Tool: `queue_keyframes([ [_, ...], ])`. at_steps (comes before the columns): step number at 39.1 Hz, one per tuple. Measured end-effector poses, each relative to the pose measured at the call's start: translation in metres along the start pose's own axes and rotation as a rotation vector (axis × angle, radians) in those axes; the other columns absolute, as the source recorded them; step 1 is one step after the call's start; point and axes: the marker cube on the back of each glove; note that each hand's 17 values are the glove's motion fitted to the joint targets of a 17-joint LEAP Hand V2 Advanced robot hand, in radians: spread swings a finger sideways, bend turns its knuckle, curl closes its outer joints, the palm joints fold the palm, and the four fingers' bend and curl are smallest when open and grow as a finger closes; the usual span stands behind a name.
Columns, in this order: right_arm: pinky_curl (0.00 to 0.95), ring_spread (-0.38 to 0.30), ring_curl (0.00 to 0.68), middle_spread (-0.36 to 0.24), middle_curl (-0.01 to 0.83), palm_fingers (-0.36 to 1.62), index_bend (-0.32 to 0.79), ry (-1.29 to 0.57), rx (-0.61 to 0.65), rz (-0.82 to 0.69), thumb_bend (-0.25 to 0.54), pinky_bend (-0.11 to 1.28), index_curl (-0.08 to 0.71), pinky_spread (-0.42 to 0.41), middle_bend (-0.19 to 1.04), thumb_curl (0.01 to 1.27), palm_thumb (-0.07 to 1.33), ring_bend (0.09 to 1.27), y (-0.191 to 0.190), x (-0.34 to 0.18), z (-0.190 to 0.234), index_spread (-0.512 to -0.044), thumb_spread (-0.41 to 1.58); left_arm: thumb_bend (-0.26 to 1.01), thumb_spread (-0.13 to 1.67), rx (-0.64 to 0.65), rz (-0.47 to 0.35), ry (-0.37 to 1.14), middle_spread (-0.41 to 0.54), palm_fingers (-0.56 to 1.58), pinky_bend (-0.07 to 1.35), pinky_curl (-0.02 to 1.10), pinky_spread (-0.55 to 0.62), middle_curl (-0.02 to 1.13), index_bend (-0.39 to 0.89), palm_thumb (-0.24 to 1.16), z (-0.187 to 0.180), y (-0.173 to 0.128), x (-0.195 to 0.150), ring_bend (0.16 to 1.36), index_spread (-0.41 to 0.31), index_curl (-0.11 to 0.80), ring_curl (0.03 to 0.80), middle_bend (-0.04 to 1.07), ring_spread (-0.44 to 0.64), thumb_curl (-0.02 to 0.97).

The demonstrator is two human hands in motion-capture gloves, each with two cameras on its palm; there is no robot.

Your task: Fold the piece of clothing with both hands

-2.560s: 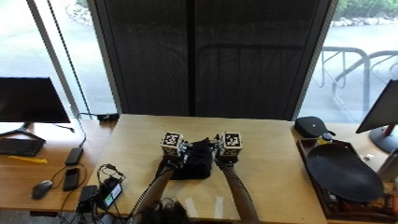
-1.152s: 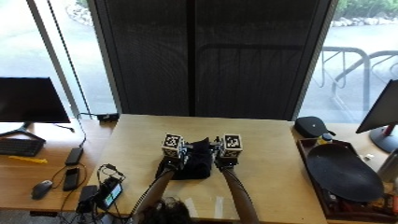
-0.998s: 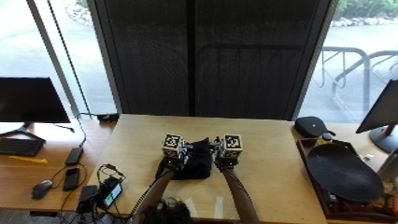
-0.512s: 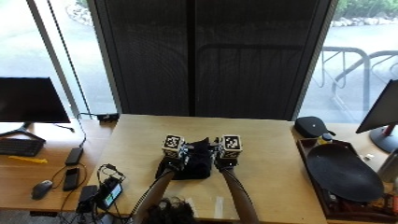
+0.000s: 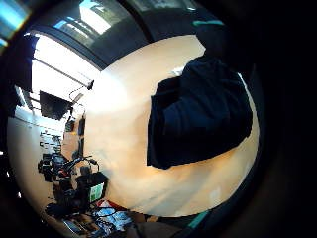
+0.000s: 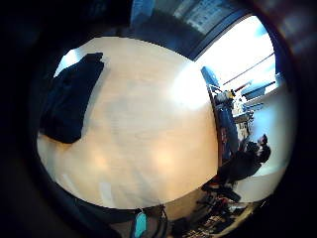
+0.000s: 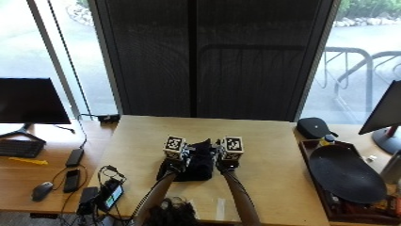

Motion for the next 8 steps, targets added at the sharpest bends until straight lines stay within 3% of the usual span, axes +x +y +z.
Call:
queue_keyframes([
  [4,0.35,0.196,0.287,0.1,0.197,0.2,0.19,0.004,-0.011,-0.005,0.049,0.6,0.408,0.286,0.14,0.43,0.79,0.22,0.002,0.0,0.0,-0.322,1.3,-0.01,1.29,-0.08,0.001,0.048,-0.086,0.54,0.2,0.33,0.33,0.44,0.12,0.52,0.008,0.009,0.006,0.57,-0.113,0.28,0.355,0.22,0.02,0.331],
  [6,0.35,0.196,0.288,0.1,0.197,0.2,0.19,0.022,0.012,-0.006,0.044,0.6,0.409,0.286,0.14,0.43,0.79,0.22,-0.002,0.003,0.0,-0.322,1.3,-0.01,1.29,-0.051,0.002,0.035,-0.087,0.54,0.2,0.34,0.33,0.44,0.12,0.52,0.008,0.005,0.004,0.57,-0.113,0.28,0.355,0.22,0.02,0.332],
  [8,0.35,0.196,0.29,0.1,0.197,0.2,0.19,0.068,0.112,-0.008,0.038,0.6,0.409,0.285,0.14,0.43,0.79,0.22,-0.014,0.009,-0.006,-0.322,1.3,-0.01,1.29,0.049,0.005,-0.018,-0.087,0.54,0.2,0.34,0.33,0.44,0.12,0.52,0.004,-0.008,-0.003,0.57,-0.113,0.28,0.355,0.22,0.02,0.332],
])
